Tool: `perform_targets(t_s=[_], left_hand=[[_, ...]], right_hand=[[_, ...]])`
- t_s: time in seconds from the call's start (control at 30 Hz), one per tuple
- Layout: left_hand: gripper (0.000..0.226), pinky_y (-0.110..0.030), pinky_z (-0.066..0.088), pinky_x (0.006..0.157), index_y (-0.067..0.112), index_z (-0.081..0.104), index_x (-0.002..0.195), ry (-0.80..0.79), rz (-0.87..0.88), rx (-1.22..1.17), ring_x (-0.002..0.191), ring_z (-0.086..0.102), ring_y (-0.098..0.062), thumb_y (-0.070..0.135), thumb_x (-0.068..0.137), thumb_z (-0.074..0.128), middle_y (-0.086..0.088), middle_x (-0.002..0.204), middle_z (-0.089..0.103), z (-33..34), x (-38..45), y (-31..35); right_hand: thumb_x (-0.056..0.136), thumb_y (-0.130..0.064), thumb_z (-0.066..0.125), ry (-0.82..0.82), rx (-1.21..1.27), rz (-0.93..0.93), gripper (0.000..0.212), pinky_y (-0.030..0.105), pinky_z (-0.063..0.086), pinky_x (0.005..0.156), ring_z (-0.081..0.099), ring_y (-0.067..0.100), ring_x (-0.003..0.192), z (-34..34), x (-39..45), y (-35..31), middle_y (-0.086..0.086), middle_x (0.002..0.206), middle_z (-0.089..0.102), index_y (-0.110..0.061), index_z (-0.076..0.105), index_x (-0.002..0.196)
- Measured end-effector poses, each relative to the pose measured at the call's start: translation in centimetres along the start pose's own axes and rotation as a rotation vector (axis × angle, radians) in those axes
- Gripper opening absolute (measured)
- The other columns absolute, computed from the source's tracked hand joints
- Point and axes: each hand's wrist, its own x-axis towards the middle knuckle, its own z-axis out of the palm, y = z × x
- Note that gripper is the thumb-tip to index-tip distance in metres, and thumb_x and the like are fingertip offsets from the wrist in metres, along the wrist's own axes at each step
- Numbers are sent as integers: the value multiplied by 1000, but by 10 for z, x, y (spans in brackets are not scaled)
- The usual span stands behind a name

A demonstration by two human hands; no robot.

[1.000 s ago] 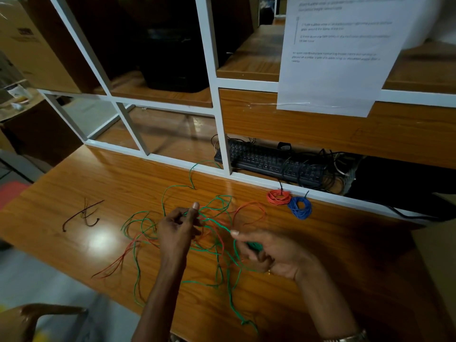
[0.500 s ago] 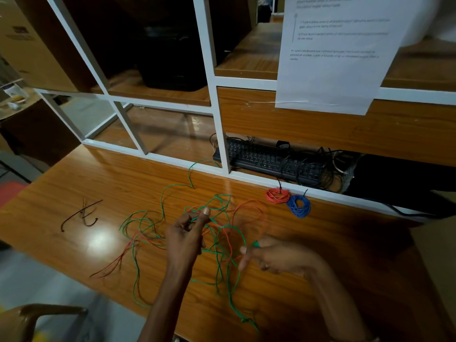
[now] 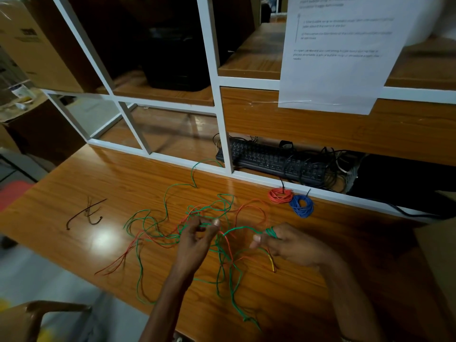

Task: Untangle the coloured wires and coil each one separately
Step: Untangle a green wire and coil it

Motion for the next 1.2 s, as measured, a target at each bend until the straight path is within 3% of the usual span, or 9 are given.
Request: perform_targets(t_s=[0.17, 0.33, 0.5, 0.63, 0.7, 0.87, 0.97, 1.07, 1.2], left_hand=[[29, -19, 50, 74, 10, 63, 81, -54, -87, -141, 76, 69, -13, 32, 99, 69, 1, 71, 70, 13, -1, -5], [32, -25, 40, 58, 12, 61, 88, -84, 24, -142, 63, 47, -19, 41, 100, 67, -3, 65, 49, 16, -4, 9], [13, -19, 47, 75, 36, 81, 103, -189, 118, 51, 80, 62, 0, 40, 97, 71, 21, 87, 75, 2, -1, 0], [11, -21, 49, 64, 49, 76, 89, 8, 27, 197, 70, 68, 5, 39, 93, 77, 13, 78, 77, -8, 6, -12], [8, -29, 52, 67, 50, 73, 101, 130, 18, 298, 79, 74, -11, 45, 95, 72, 9, 79, 77, -20, 11, -19], [46, -51, 41, 114, 31, 63, 143, 165, 3, 666, 140, 45, -37, 41, 98, 69, -16, 148, 53, -24, 15, -16], [40, -38, 54, 92, 42, 62, 135, 110, 140, 470, 109, 66, -19, 43, 96, 72, -3, 119, 71, -7, 3, 12], [45, -25, 53, 59, 40, 51, 143, -246, 38, 20, 68, 73, -17, 28, 102, 67, -6, 90, 77, 20, -12, 38], [31, -25, 53, 55, 18, 61, 116, -297, -4, -66, 77, 77, -20, 45, 103, 59, 0, 96, 79, 46, -16, 33]], right_hand=[[104, -38, 56, -127, 369, 32, 45, 26, 14, 47, 19, 10, 46, 3, -1, -2, -2, 53, 25, -2, 73, 82], [87, -30, 78, -233, 1159, -163, 35, 20, 19, 36, 14, 9, 34, 4, 2, 1, -6, 44, 17, -8, 62, 65], [105, -28, 52, -35, 1787, -471, 33, 23, 28, 44, 17, 6, 44, -21, 13, 7, -10, 54, 21, -4, 73, 109], [107, -28, 44, 107, 1819, -484, 42, 19, 26, 47, 16, 6, 47, -23, 11, 10, -11, 59, 19, -1, 67, 130], [104, -26, 48, 128, 1724, -449, 38, 20, 26, 46, 15, 7, 46, -25, 8, 8, -10, 58, 18, -2, 70, 124], [98, -25, 55, 131, 1452, -208, 35, 23, 12, 46, 9, 6, 44, -15, 7, -1, -10, 53, 16, 3, 73, 108], [99, -26, 48, 72, 1362, -75, 39, 24, 10, 44, 7, 7, 40, -2, 11, -4, -8, 44, 21, 3, 74, 94], [98, -27, 47, -93, 1226, -29, 41, 24, 9, 42, 7, 8, 35, 5, 12, -6, -6, 43, 14, 2, 72, 85], [98, -36, 61, -301, 1322, -222, 41, 23, 18, 38, 17, 9, 32, 8, 13, -6, -6, 40, 21, -2, 69, 79]])
